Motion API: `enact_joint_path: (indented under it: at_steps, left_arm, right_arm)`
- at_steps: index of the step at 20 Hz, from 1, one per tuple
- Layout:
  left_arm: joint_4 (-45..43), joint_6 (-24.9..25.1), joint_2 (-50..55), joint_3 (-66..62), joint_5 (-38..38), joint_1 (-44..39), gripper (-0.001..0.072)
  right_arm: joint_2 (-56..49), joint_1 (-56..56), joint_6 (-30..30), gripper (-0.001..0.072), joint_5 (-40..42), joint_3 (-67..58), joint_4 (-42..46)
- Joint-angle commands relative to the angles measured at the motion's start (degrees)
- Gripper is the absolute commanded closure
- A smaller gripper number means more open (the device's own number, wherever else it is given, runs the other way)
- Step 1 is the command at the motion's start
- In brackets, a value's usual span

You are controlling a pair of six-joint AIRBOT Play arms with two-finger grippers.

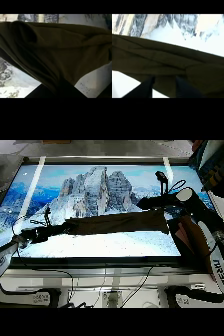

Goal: Fold the clothes and pants, and hang the long-sleeved shirts on hangers.

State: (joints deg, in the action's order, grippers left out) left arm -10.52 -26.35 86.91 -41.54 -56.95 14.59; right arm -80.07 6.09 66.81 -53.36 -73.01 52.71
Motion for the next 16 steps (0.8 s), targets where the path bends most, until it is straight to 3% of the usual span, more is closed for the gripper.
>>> enact_joint_path:
  at_steps: [1, 2, 6, 9, 13, 16]
  left_arm:
    - [1.4, 3.9, -4.2, -3.5, -3.7, 0.0, 0.0693]
    - [-1.7, 1.6, -7.2, -5.0, -3.7, 1.0, 0.0694]
    - [-20.7, -17.0, -21.4, -10.6, -3.7, 3.7, 0.0694]
    - [-24.6, -25.5, -29.8, -11.0, -3.7, 1.6, 0.0693]
    - [-24.6, -27.3, -34.5, -11.0, -3.8, -1.7, 0.0694]
    - [-24.7, -27.3, -35.2, -11.3, -3.5, -2.0, 0.0694]
  right_arm:
    - [-0.2, 3.7, -0.2, 0.0615, 10.3, -0.3, 3.5]
    - [-0.5, 4.5, 0.0, 0.0700, 12.1, -0.3, 3.4]
    - [-4.6, 9.3, 3.5, 0.0701, 15.0, -0.3, 2.0]
    - [-11.3, 17.5, 4.3, 0.0701, 19.2, -0.4, -5.3]
    - [-24.5, 31.8, 5.8, 0.0702, 22.0, -9.2, -19.7]
    - [-32.2, 38.6, 10.4, 0.0702, 22.0, -18.9, -19.6]
